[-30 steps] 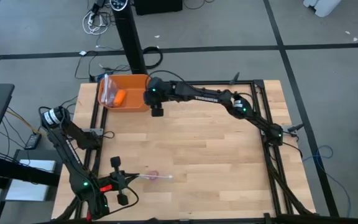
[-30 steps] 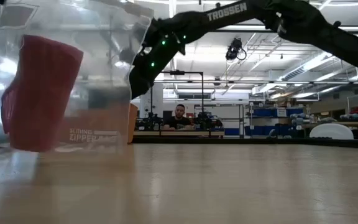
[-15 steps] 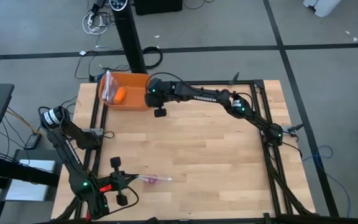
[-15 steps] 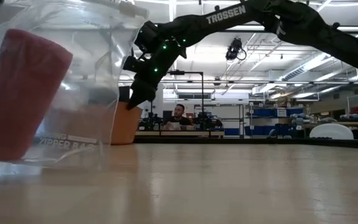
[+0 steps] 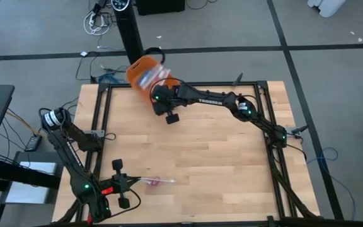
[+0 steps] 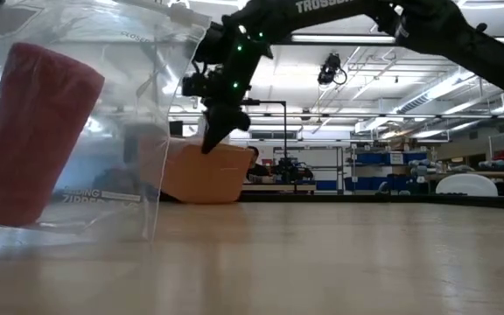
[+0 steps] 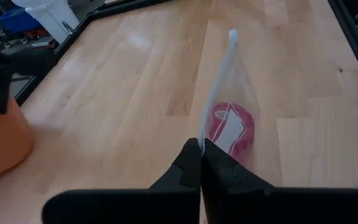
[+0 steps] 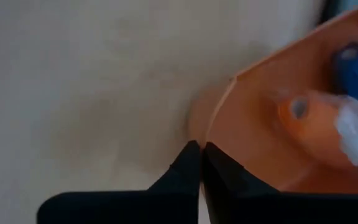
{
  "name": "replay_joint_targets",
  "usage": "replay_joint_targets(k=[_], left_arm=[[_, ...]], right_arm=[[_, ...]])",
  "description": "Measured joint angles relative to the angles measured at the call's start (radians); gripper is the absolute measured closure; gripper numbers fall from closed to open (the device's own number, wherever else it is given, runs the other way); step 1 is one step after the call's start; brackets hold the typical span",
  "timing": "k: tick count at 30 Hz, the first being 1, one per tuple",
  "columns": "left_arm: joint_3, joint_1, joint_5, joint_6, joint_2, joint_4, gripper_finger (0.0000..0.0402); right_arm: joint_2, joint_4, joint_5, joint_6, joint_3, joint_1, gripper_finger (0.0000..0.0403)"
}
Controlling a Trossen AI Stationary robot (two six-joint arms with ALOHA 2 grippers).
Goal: Roll bandage
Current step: Put the transparent zip bag inside the basket
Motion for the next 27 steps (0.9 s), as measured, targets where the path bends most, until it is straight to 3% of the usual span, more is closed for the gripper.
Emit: replay_joint_targets(k=[15, 27], left_arm=[[0.001, 0.0, -0.001, 0.005, 0.0, 0.0, 0.04], [0.001, 0.0, 0.0, 0.007, 0.0, 0.007, 0.04]], right_arm=[[-0.063, -0.513, 0.003, -0.006, 0.003, 0.159, 0.0399], [-0.072, -0.58, 0.023, 0.027, -0.01, 0.27, 0.0397]])
